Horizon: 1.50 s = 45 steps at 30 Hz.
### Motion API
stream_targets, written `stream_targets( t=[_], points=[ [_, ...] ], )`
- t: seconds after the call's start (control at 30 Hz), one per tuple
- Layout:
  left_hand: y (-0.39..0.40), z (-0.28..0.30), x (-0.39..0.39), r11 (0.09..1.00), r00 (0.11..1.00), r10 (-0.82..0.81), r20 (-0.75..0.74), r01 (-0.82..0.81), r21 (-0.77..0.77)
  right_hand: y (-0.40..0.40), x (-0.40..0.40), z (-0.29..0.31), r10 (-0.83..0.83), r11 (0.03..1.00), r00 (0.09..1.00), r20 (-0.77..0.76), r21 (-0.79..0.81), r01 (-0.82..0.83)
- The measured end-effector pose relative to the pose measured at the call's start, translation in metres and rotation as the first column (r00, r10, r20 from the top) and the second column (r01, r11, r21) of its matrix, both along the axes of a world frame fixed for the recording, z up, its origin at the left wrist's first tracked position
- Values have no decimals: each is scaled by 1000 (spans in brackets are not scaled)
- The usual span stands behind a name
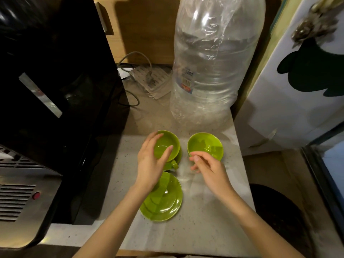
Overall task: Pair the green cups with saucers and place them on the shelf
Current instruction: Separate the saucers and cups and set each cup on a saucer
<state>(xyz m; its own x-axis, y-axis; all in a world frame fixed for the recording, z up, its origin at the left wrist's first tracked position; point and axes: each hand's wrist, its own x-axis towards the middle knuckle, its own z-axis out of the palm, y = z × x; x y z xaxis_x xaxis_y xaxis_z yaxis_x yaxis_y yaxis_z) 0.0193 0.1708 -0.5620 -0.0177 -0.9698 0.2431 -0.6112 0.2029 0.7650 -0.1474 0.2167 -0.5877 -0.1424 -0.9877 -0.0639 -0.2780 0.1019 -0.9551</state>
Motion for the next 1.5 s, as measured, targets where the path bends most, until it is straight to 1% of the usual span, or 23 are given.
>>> stream_targets(
  t=[0.03, 0.07, 0.13, 0.17, 0.2, 0.27, 0.3, 0.33, 0.4, 0.47, 0.5, 0.57, 0.77, 0.93, 1.03, 1.13, 1.23, 1.3, 1.5],
  points=[
    [-3, 3, -7, 999, 999, -40, -32, 40, -3, 2, -7, 3, -36, 999, 999, -1, -23, 36],
    [-5, 6, -15, 996, 992, -79, -95, 82, 31, 5, -14, 4, -76, 996, 997, -4, -42, 76],
    [-6, 13, -34, 969, 955, -114, -272, 167, 180, 10, -28, 4, -160, 986, 987, -28, -61, 158],
    [-7, 14, -42, 951, 940, -125, -319, 205, 231, 12, -34, 1, -198, 979, 979, -41, -65, 195],
    [-8, 13, -49, 941, 942, -155, -297, 232, 245, 14, -39, -3, -231, 972, 971, -59, -64, 227],
    [-14, 7, -61, 927, 952, -270, -144, 297, 227, 17, -45, -13, -268, 963, 958, -105, -46, 265],
    [-18, 3, -66, 910, 939, -339, -55, 342, 236, 19, -47, -18, -274, 962, 956, -104, -26, 272],
    [-23, 0, -70, 887, 916, -401, 21, 382, 259, 20, -49, -22, -272, 962, 959, -81, 2, 273],
    [-30, -8, -79, 842, 861, -489, 139, 424, 332, 21, -49, -27, -268, 958, 963, 22, 109, 264],
    [-33, -16, -86, 812, 818, -535, 213, 429, 396, 19, -49, -34, -298, 938, 947, 118, 219, 268],
    [-33, -20, -89, 802, 805, -547, 230, 425, 420, 19, -48, -37, -311, 929, 941, 133, 253, 271],
    [-35, -26, -93, 800, 809, -540, 233, 406, 442, 18, -46, -43, -320, 919, 938, 133, 285, 273],
    [-34, -30, -91, 848, 860, -475, 185, 391, 358, 17, -43, -41, -344, 912, 928, 145, 289, 292],
    [-34, -30, -88, 852, 860, -478, 180, 405, 331, 21, -48, -41, -317, 922, 943, 105, 269, 280],
    [-32, -26, -85, 858, 865, -476, 160, 416, 302, 25, -50, -35, -299, 942, 948, 111, 193, 275],
    [-29, -18, -79, 879, 880, -455, 140, 417, 233, 29, -50, -25, -279, 956, 952, 123, 134, 262],
    [-19, -7, -70, 898, 893, -434, 122, 417, 144, 35, -47, -14, -245, 967, 952, 183, 110, 228],
    [-11, 1, -63, 908, 903, -418, 101, 410, 91, 40, -44, -7, -215, 975, 959, 183, 91, 201],
    [15, 19, -31, 942, 940, -335, 61, 335, 17, 54, -23, 15, -129, 992, 974, 186, 33, 125]
  ],
)
